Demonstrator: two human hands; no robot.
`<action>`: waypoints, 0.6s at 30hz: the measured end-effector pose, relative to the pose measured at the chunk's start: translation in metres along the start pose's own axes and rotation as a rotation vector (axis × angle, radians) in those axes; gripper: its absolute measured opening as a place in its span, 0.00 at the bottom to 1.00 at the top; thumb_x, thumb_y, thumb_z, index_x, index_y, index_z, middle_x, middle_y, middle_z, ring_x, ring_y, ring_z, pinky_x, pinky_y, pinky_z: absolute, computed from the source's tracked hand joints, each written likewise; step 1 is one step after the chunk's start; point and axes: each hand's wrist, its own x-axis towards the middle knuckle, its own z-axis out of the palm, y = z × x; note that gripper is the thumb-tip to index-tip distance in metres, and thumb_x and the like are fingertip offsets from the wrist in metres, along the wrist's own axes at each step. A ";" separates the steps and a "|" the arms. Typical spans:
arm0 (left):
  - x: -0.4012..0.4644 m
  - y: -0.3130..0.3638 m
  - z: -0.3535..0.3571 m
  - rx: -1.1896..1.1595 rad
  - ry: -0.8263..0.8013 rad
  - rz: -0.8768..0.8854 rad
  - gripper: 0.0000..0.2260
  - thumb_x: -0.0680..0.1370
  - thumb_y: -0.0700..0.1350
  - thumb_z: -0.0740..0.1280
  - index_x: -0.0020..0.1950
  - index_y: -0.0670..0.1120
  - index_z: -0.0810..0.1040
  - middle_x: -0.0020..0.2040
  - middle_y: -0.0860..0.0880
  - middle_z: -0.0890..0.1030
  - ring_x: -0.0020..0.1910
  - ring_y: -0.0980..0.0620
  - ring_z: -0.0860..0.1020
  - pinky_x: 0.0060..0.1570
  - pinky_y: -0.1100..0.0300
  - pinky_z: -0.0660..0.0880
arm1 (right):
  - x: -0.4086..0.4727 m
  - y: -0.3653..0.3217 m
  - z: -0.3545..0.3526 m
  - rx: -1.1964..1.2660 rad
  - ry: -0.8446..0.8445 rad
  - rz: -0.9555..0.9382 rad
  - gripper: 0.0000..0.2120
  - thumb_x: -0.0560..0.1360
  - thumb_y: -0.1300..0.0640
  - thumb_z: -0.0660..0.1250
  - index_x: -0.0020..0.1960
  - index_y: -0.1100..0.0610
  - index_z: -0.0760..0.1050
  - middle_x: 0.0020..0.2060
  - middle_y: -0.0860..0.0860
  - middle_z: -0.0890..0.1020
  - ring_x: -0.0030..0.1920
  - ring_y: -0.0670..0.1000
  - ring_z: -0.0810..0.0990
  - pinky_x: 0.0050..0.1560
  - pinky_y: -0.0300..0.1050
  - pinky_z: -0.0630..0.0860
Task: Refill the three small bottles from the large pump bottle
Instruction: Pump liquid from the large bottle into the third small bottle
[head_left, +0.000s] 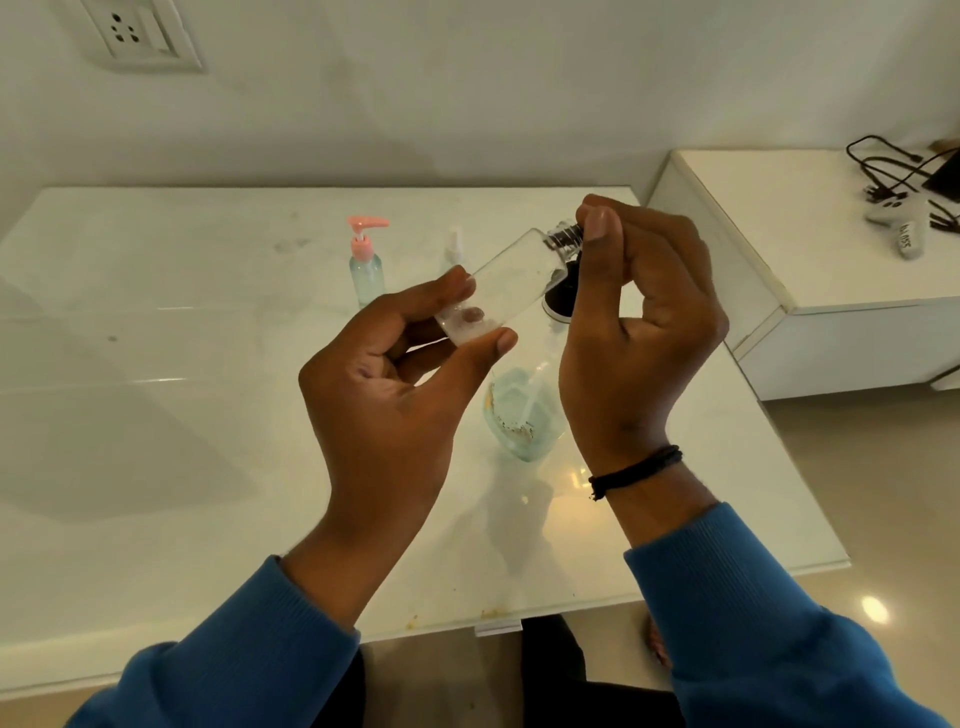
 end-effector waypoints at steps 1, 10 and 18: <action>0.000 0.000 0.000 0.008 -0.001 0.004 0.17 0.72 0.38 0.79 0.59 0.38 0.83 0.54 0.51 0.85 0.53 0.56 0.85 0.52 0.61 0.82 | -0.002 0.001 0.000 0.011 0.000 0.006 0.06 0.81 0.60 0.68 0.48 0.58 0.83 0.46 0.49 0.84 0.43 0.55 0.81 0.41 0.64 0.77; 0.000 -0.001 0.000 0.011 0.004 -0.005 0.17 0.71 0.38 0.79 0.59 0.39 0.83 0.55 0.52 0.85 0.53 0.56 0.85 0.52 0.63 0.82 | -0.002 -0.003 -0.001 0.001 0.014 0.006 0.09 0.81 0.61 0.67 0.46 0.63 0.84 0.44 0.49 0.83 0.45 0.45 0.78 0.43 0.60 0.76; 0.000 0.001 0.000 0.025 0.010 0.002 0.17 0.72 0.39 0.79 0.59 0.39 0.83 0.54 0.54 0.84 0.53 0.61 0.84 0.51 0.67 0.80 | 0.004 -0.003 0.003 0.012 0.013 0.009 0.10 0.80 0.61 0.67 0.44 0.63 0.83 0.42 0.47 0.81 0.43 0.44 0.77 0.44 0.54 0.75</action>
